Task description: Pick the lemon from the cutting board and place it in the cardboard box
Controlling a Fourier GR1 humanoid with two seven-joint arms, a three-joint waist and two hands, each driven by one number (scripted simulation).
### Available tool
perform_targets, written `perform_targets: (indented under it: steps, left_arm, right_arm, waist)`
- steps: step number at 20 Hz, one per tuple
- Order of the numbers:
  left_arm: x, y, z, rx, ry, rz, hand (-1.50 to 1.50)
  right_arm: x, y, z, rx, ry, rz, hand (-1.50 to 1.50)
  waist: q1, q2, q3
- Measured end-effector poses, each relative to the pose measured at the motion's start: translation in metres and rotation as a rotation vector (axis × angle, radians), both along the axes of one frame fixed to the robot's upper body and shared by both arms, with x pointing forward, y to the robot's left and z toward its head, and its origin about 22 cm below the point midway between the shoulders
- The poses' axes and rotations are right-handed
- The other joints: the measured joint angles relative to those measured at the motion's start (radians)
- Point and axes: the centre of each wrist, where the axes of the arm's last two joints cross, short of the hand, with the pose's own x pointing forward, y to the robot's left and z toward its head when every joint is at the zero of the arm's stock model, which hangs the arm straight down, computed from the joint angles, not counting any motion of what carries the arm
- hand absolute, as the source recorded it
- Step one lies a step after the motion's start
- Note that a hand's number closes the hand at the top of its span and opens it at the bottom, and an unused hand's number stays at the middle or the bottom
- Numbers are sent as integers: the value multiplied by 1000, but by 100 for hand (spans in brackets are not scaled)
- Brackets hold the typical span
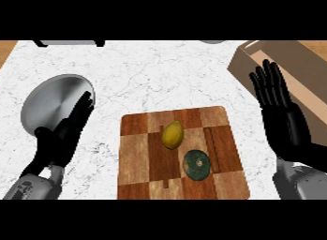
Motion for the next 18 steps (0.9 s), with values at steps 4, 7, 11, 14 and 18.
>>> perform_targets:
  steps: [4, 7, 11, 14, 18]
  left_arm:
    - [5, 7, 14, 72, -90, -44, 0]
    - [13, 19, 32, 161, -177, -80, 0]
    - [15, 24, 43, 210, -226, -136, 0]
    - [16, 26, 50, 223, -252, -173, 0]
    - [18, 24, 53, 229, -272, -204, 0]
  right_arm:
    - [-7, -9, 26, -80, -25, -171, -150]
    - [-9, -28, 36, -229, -17, -338, -150]
    - [-28, -38, 31, -430, 58, -504, -150]
    - [-47, -29, 28, -571, 57, -542, -150]
    - [-61, -10, 32, -773, 40, -526, -150]
  waist:
    - [-2, -3, 7]
    - [-27, -11, 3]
    - [-31, -10, 5]
    - [-17, -6, 8]
    - [0, -1, 9]
